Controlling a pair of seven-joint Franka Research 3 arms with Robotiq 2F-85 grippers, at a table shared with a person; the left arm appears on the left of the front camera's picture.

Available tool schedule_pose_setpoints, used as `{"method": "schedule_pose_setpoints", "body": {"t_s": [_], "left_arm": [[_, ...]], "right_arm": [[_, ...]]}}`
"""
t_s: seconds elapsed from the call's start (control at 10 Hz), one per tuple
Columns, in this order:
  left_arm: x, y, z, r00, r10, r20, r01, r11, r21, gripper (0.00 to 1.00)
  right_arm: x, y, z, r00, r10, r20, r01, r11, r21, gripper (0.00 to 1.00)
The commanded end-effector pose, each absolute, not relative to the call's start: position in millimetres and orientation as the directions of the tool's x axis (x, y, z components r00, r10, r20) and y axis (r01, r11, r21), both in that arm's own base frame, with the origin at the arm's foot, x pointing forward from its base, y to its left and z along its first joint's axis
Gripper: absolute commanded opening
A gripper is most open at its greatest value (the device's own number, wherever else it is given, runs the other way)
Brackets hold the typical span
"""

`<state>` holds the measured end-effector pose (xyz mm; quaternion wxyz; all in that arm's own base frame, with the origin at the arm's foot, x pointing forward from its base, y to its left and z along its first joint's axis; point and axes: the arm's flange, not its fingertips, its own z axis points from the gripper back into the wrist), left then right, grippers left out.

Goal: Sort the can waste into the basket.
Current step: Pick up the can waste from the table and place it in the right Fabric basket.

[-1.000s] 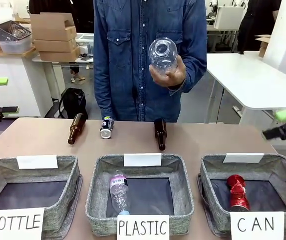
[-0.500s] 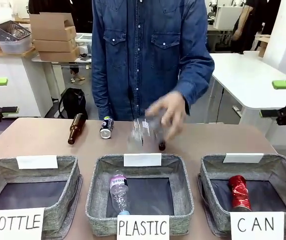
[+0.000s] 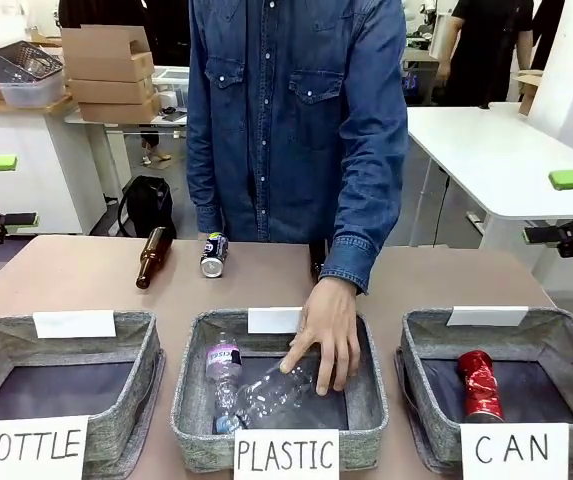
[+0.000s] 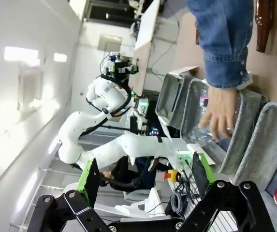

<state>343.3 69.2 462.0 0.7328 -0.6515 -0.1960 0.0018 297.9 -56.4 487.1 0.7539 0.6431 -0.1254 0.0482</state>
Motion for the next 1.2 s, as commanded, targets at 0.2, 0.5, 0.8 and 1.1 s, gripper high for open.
{"method": "schedule_pose_setpoints", "body": {"t_s": [0.2,0.5,0.8,1.1], "left_arm": [[344.4,67.4,464.8,0.921,0.266,0.284,0.258,0.130,-0.957,1.00],[344.4,67.4,464.8,0.921,0.266,0.284,0.258,0.130,-0.957,1.00],[379.7,11.0,467.8,0.934,0.174,0.313,0.230,0.377,-0.897,1.00],[460.0,-85.8,458.8,0.944,0.081,0.320,0.159,0.737,-0.657,1.00]], "right_arm": [[296.9,-59.3,487.8,0.960,-0.076,0.268,-0.252,0.173,0.952,1.00],[296.9,-59.3,487.8,0.960,-0.076,0.268,-0.252,0.173,0.952,1.00],[296.9,-59.3,487.8,0.960,-0.076,0.268,-0.252,0.173,0.952,1.00],[296.9,-59.3,487.8,0.960,-0.076,0.268,-0.252,0.173,0.952,1.00]]}}
